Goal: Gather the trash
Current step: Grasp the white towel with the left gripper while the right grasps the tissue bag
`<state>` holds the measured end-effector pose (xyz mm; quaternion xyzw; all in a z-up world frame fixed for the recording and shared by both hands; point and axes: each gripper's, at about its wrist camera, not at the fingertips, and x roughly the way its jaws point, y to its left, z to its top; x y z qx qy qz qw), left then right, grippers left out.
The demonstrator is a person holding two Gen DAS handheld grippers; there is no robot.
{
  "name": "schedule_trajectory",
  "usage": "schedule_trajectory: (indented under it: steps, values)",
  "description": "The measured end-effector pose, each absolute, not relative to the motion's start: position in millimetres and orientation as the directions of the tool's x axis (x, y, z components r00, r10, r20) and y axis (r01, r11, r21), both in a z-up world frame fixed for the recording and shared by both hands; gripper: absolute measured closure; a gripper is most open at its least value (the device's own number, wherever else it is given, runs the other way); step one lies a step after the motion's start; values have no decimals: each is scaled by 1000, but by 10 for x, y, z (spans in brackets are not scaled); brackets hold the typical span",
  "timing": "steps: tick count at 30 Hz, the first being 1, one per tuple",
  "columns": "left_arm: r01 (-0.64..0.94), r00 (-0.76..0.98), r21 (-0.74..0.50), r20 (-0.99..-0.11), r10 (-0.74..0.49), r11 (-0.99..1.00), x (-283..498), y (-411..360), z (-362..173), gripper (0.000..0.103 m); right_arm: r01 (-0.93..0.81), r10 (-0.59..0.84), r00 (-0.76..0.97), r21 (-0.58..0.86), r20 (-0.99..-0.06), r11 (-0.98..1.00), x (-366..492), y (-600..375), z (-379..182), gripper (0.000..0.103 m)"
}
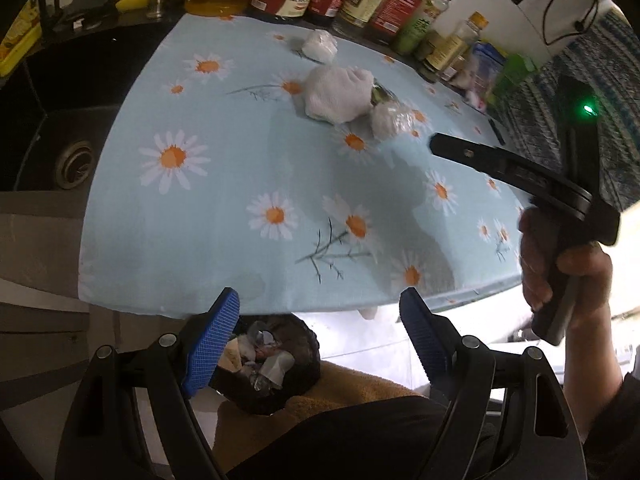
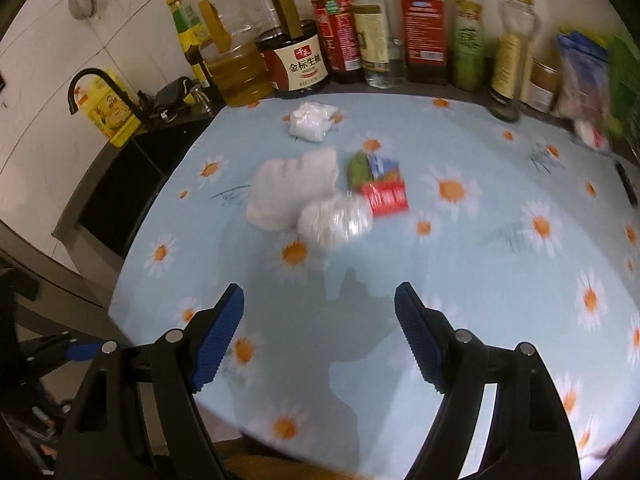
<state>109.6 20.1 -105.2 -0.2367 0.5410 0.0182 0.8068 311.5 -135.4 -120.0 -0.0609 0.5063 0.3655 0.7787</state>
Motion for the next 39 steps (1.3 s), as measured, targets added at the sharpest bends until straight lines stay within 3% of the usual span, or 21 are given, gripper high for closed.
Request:
schedule_trajectory:
  steps: [7,12,14,19,39]
  values:
    - [-386,379,-320,-910,-168,865,1265,166,-1068,23,-680,503,168,269,-848,682,3495,-1067,-1445,26]
    - [-459,375,-326,-914,-153,827,1320,173,-1060,23,-701,525,109,309,-844,643,3578,-989,-1586,34]
    - [-486,367,-313,-920,-134,816,1331,169,-1066,23,-717,522,106,299,-846,630,3587,-948,-1622,44]
    - [-527,364,-300,-925,-107,795,1380,152,-1078,23,-708,553,84,341,-829,618,3640,-970,-1633,48]
    - [-423,404,-265,-911,-81,866,2107,-122,-898,23,-682,694,55,481,-718,551,3595,-1829,-1296,49]
